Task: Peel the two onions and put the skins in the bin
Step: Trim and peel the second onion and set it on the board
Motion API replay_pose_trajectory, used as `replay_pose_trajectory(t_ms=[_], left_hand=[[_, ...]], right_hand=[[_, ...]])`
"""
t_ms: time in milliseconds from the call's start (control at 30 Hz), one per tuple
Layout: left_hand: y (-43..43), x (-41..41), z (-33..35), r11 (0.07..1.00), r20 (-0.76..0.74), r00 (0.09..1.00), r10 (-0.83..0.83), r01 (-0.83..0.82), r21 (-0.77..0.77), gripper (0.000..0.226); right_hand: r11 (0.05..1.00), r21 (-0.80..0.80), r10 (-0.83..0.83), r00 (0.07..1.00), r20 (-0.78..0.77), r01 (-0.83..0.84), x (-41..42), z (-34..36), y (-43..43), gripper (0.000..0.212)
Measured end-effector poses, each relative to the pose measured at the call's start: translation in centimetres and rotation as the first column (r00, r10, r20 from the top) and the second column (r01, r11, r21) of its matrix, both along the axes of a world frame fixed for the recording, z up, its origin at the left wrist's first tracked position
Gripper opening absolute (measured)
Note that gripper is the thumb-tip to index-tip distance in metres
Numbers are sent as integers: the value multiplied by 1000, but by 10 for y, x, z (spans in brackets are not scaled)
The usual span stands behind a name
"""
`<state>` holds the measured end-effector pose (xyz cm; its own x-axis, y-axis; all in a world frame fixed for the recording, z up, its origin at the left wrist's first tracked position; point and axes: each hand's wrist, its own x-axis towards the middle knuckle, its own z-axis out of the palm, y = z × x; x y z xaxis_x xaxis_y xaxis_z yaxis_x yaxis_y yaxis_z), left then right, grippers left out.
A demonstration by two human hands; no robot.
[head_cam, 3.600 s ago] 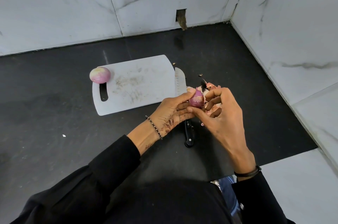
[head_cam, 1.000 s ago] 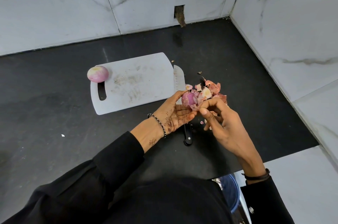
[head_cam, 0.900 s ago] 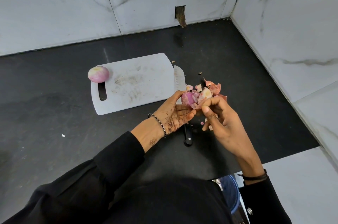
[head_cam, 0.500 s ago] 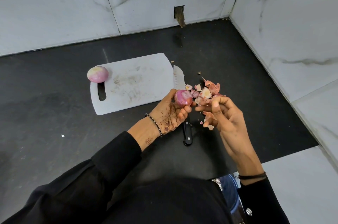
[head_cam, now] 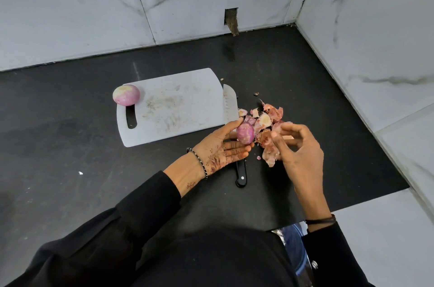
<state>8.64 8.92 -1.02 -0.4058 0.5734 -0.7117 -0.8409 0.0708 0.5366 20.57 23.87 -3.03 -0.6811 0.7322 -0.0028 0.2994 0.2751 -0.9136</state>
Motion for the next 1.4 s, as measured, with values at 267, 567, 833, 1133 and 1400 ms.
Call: replay_pose_trajectory(t_ms=[267,567,833,1133,1400], left_hand=[[1,2,6,998,-23,999,24,-23,56,46],[2,2,9,991,-63,997,53,-44,127,39],[3,2,11,988,-100,994,50,-35,149,26],[3,3,14,994,-140,988,67,-54,94,31],[5,4,11,987,-182,970,163,-158,40,47]], right_hand=[[981,189,37,998,50,-45,2,4,2,14],[928,178,343,938,-59,-328,0,27,-14,44],[934,276,278,948,-155,-228,-2,22,-19,28],[913,267,343,935,-91,-308,-2,27,-12,10],[820,385,466,884,-23,-423,-6,26,-14,5]])
